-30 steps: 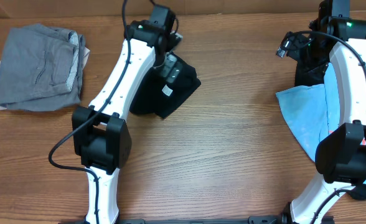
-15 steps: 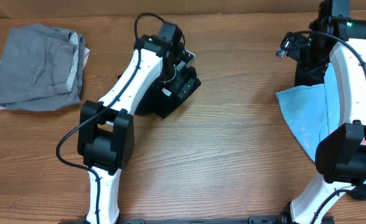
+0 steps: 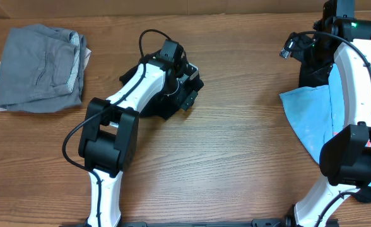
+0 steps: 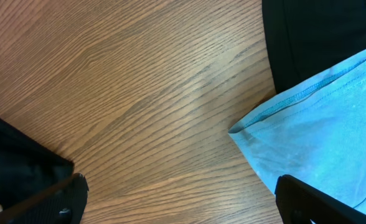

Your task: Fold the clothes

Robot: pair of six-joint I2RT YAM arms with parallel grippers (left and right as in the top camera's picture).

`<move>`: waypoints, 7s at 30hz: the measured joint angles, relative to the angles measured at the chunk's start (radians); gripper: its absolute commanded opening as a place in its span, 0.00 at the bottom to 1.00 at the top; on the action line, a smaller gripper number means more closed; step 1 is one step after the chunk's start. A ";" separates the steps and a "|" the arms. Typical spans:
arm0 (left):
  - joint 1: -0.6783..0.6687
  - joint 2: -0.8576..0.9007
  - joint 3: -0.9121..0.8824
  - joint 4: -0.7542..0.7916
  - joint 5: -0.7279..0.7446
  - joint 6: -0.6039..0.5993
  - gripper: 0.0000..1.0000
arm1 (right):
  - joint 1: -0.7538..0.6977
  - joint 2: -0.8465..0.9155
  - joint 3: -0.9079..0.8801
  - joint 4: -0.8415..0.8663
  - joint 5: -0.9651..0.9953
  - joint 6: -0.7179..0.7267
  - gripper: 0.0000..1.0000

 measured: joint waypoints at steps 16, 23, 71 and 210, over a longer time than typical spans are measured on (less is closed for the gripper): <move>-0.001 -0.053 -0.145 0.198 -0.109 0.013 0.33 | 0.000 0.000 0.000 0.000 0.000 0.000 1.00; 0.008 -0.057 -0.150 0.212 -0.121 0.014 0.04 | 0.000 0.000 0.000 0.000 0.000 0.000 1.00; 0.702 0.019 0.981 -0.433 -0.618 0.131 0.04 | 0.000 0.000 0.000 -0.009 -0.044 0.000 1.00; 0.651 0.173 1.047 -0.565 0.171 -0.119 1.00 | 0.143 -1.925 -1.870 1.332 0.116 -0.217 1.00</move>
